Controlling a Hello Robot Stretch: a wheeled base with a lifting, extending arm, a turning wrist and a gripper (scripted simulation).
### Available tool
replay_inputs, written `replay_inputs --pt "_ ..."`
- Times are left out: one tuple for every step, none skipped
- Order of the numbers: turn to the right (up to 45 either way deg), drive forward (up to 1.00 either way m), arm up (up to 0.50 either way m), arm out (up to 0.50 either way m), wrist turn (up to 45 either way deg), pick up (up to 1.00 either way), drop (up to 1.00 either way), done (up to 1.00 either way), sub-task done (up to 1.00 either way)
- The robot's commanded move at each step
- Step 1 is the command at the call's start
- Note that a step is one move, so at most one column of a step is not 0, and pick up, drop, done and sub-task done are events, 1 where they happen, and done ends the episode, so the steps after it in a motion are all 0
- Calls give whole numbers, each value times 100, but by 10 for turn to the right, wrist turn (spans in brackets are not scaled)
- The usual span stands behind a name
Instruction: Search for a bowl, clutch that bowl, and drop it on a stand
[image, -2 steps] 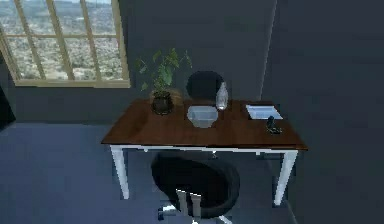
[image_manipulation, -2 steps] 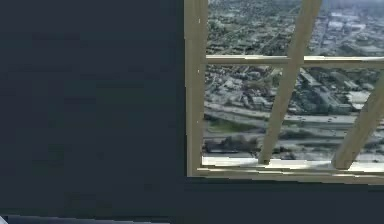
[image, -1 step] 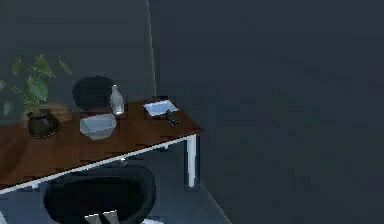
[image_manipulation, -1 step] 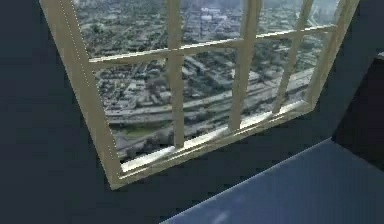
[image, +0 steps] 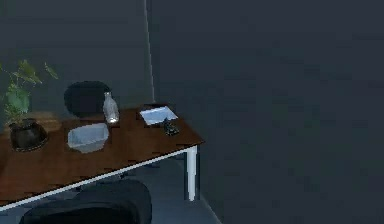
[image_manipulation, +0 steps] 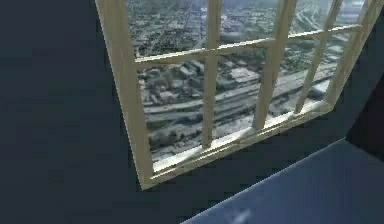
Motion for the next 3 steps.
replay_inputs --pt "-450 0 0 0 0 0 0 0 0" --pt "-450 0 0 0 0 0 0 0 0" --pt "-270 0 0 0 0 0 0 0 0"
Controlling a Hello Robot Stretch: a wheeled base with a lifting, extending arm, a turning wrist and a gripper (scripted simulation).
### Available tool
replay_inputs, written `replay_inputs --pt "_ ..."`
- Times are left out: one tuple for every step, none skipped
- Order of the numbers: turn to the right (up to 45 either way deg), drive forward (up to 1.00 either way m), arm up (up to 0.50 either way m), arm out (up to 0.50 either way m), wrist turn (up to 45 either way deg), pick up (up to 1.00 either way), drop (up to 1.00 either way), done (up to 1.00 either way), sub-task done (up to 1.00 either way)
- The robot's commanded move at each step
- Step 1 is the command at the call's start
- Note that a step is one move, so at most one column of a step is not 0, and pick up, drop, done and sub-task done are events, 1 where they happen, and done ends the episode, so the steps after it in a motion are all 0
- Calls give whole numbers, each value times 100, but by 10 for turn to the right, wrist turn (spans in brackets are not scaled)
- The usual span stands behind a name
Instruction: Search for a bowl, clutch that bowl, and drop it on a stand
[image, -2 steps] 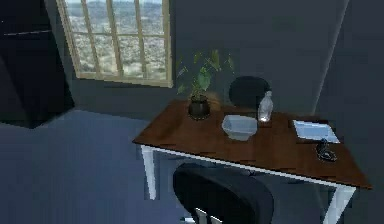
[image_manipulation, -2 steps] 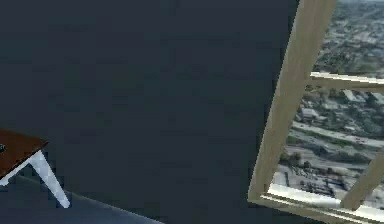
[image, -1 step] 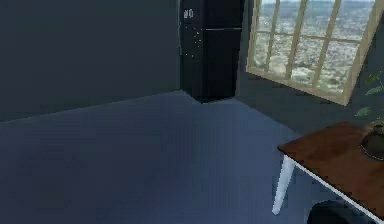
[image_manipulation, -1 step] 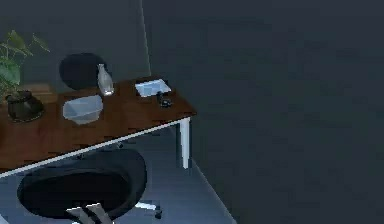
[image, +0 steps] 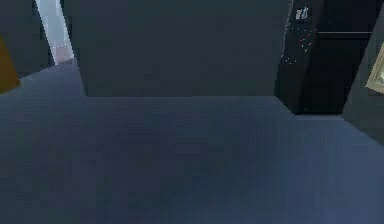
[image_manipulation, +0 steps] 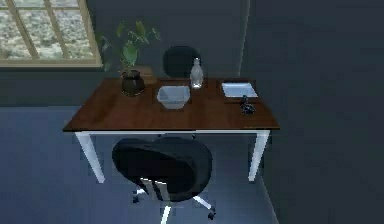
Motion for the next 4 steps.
replay_inputs --pt "450 0 0 0 0 0 0 0 0" --pt "450 0 0 0 0 0 0 0 0" --pt "300 0 0 0 0 0 0 0 0" --pt "0 65 0 0 0 0 0 0 0"
